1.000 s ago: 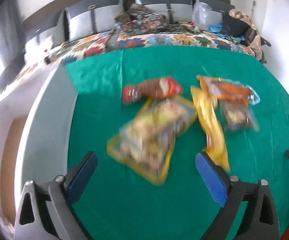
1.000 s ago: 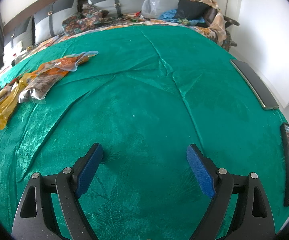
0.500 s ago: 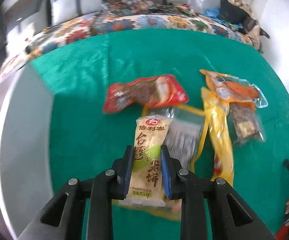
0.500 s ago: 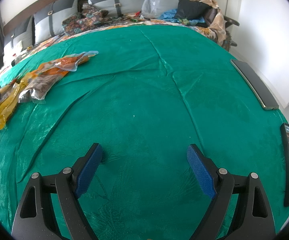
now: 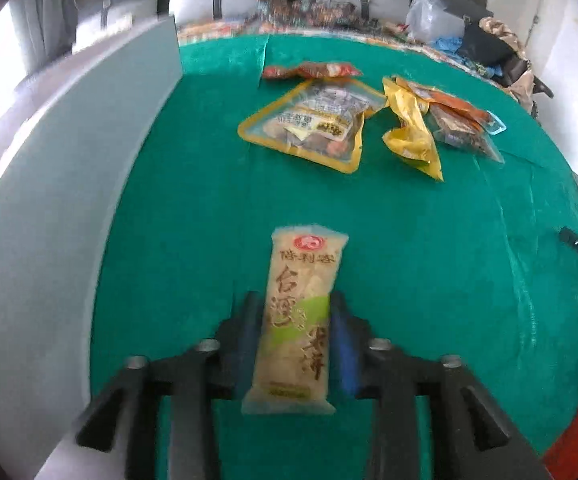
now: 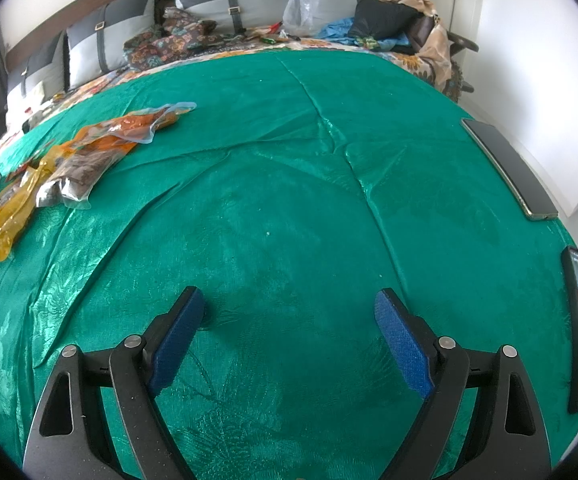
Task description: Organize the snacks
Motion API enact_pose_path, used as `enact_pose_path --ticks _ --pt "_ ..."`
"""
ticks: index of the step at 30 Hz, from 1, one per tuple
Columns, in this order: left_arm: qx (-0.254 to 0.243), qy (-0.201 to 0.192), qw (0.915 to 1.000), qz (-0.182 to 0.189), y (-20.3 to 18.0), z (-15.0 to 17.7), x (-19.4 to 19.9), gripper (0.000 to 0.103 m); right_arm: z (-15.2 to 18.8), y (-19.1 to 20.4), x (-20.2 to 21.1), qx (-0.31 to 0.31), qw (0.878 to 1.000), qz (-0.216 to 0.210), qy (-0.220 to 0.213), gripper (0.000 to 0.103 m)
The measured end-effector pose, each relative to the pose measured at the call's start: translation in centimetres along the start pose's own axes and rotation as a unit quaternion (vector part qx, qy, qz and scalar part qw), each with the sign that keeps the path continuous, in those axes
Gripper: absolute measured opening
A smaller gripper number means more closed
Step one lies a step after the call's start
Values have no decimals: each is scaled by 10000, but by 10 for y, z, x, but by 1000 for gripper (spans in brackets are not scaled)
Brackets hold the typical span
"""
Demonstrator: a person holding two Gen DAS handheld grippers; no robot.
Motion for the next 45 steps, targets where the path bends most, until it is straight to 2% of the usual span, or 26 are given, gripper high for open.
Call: enact_pose_path --ticks 2,6,11,45 --pt "3 -83 9999 -136 0 3 -6 83 0 0 0 -1 10000 -1 1 90" --pt "116 -322 9992 -211 6 6 -12 98 0 0 0 -1 10000 -1 1 90" --pt "187 -329 9989 -260 10 3 -18 103 0 0 0 0 10000 -1 2 90" --pt "228 -391 9987 -255 11 4 -17 103 0 0 0 -2 10000 -3 4 90"
Point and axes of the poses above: each gripper's, at about its wrist camera, not at the fingertips, and x roughly against the way its jaws point, y to its left, z to its underside, the point moved 2 cm from there along -x, roughly the way its jaws point, and after that the axes turned 12 degrees about -z, right-handed, at the moved point
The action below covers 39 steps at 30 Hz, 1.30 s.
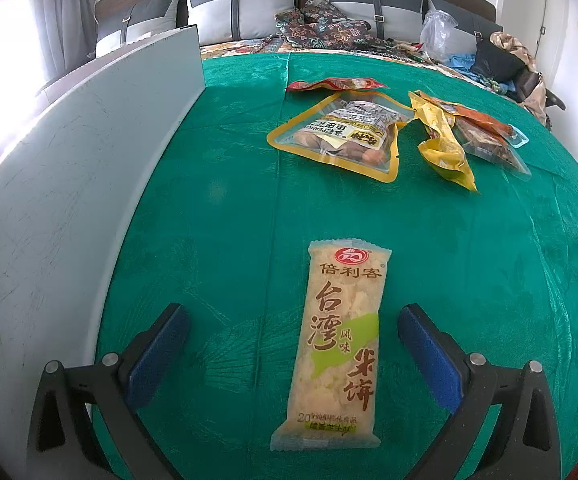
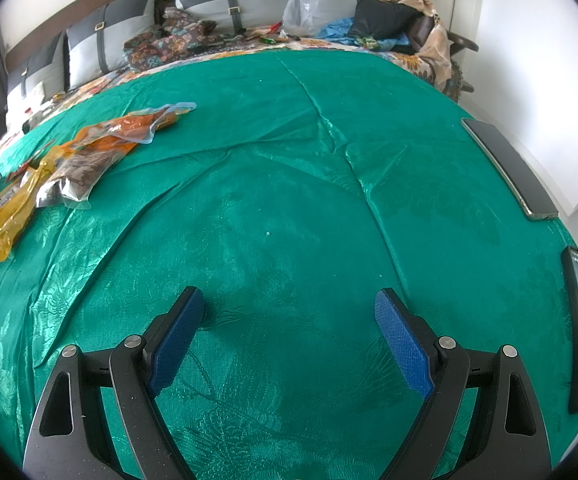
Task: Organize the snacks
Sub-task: 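Reach the right tool toward the long yellow pouch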
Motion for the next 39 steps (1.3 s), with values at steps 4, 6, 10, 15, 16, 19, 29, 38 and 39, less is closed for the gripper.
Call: enact_pose_path --ticks 4,6,10,15,16,19,29,38,39 --pt "1 0 10000 -1 0 0 0 103 0 0 0 0 10000 0 0 90" --pt "2 0 10000 -1 0 0 0 103 0 0 0 1 10000 0 1 90" --pt "2 0 10000 0 0 0 0 103 0 0 0 2 10000 0 1 90" --pt "5 1 10000 0 0 0 0 103 0 0 0 1 10000 -2 1 90" --pt "5 1 10000 0 0 0 0 103 0 0 0 1 10000 -2 1 90" --pt "5 1 10000 -2 0 0 0 103 -1 4 0 69 9998 137 86 88" --pt "8 2 10000 -2 0 0 0 103 -46 164 -39 -244 9582 -2619 1129 87" --pt "9 2 10000 -3 0 1 0 103 -66 248 -100 624 9705 -1686 1604 73" --pt "9 2 10000 -4 0 1 0 103 -64 249 -98 750 9717 -1579 1588 69"
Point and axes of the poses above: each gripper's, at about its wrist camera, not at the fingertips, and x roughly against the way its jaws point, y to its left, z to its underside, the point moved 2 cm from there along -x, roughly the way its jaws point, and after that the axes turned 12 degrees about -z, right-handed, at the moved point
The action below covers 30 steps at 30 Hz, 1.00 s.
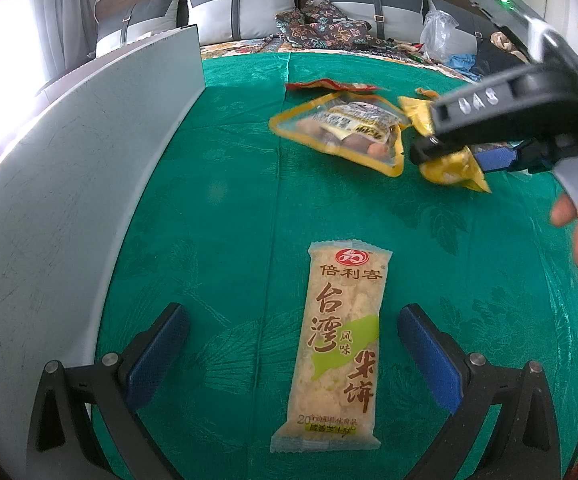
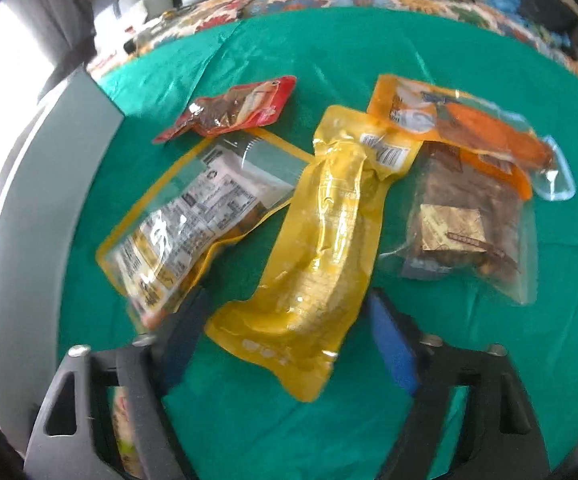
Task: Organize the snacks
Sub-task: 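Reach the right tool toward the long yellow pouch, then grasp the long yellow pouch with the right tool while the left tool grasps the rice cracker bar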
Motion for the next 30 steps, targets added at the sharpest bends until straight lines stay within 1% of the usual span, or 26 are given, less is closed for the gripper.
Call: enact_pose_path --ticks 2,5,10,12,16,18,19,22,25,27,28,30 --pt "0 0 10000 -1 0 0 0 103 4 1 3 126 9999 20 37 57" --pt "1 1 10000 -7 0 0 0 103 15 -7 12 199 9994 -162 245 56" --pt "3 2 10000 -8 0 0 0 103 43 -11 30 623 9956 -283 641 56" --pt "2 1 10000 -5 0 0 0 103 63 -15 42 791 9936 -312 743 56" --pt "4 1 10000 -7 0 0 0 103 108 -30 70 977 9917 -386 747 56" --pt "5 1 10000 -7 0 0 0 103 136 -42 88 1012 9922 -350 640 57" --pt "4 2 10000 -8 0 0 0 103 144 -45 94 1023 9924 -334 591 57" --pt "5 2 10000 -8 0 0 0 103 173 -59 113 931 9950 -266 244 60" --pt "6 2 10000 -10 0 0 0 103 184 -68 123 739 9964 -396 -134 67" --pt "6 3 10000 -5 0 0 0 103 189 -74 132 569 9966 -537 -258 67" --pt "3 6 10000 -2 0 0 0 103 184 -76 133 492 9963 -641 -289 67" --pt "-84 105 9999 46 1 -1 0 103 184 -83 145 296 9943 -923 -454 67"
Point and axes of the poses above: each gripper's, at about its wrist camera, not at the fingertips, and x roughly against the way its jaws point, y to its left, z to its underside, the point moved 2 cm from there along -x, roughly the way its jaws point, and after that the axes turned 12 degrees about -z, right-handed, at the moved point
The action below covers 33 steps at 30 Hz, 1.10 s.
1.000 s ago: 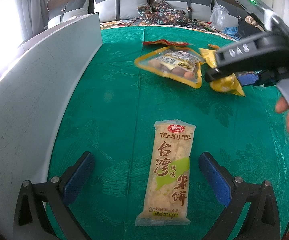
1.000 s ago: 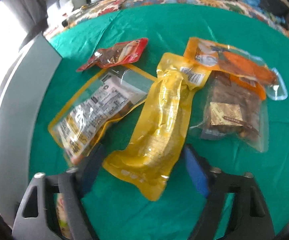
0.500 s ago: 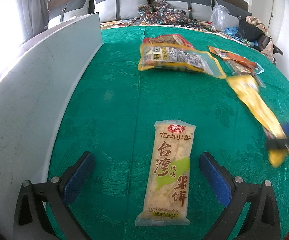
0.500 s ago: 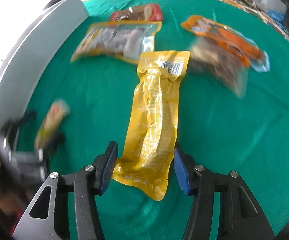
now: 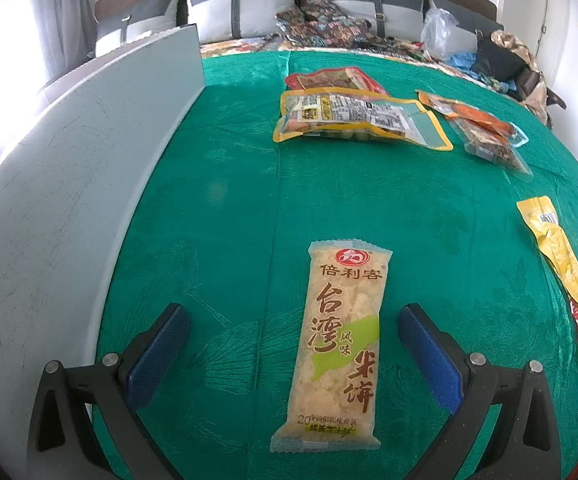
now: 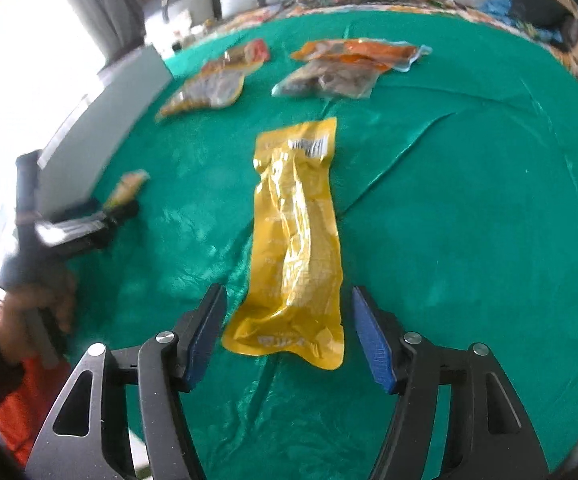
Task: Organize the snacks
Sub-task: 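Grasp the long yellow pouch with the right tool while the left tool grasps the rice cracker bar, then carry both snacks over the white box and open both tools to drop them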
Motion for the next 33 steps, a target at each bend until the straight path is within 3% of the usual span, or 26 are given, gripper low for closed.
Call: enact_pose_path --ticks 4,7,11,13,14,15,17,18,20,25,29,33 --pt "-500 568 9969 222 1 -3 1 103 -12 -24 23 -680 9965 -267 -411 71" --pt "-659 754 9946 270 1 1 5 103 -19 -34 17 -963 9953 30 53 72" --pt "-732 819 9935 298 -5 2 8 100 -41 -7 -9 -541 9971 218 498 72" --pt "-634 740 9949 278 -6 0 12 84 -56 7 -30 -282 9969 393 624 71" --pt "-580 658 9958 280 -6 -2 17 61 -59 10 -43 -206 9950 554 806 71" --pt "-557 617 9961 288 -6 -4 19 29 -61 12 -56 -124 9911 795 1057 71" --pt "-386 667 9960 449 -1 -4 22 28 -62 22 -63 242 9866 1161 1123 71" --pt "-175 668 9956 635 4 -4 23 27 -59 23 -63 210 9860 1149 1189 69" --pt "155 686 9941 823 12 0 26 27 -54 25 -57 188 9863 1181 1132 49" --pt "1027 564 9807 1566 29 6 56 27 -44 8 -21 -698 9935 337 840 43" --pt "1246 205 9737 1896 48 -7 100 27 -45 9 5 -1339 9896 -396 344 43" --pt "1463 -217 9712 1867 99 -22 136 27 -71 62 17 -1262 9834 -1301 31 43"
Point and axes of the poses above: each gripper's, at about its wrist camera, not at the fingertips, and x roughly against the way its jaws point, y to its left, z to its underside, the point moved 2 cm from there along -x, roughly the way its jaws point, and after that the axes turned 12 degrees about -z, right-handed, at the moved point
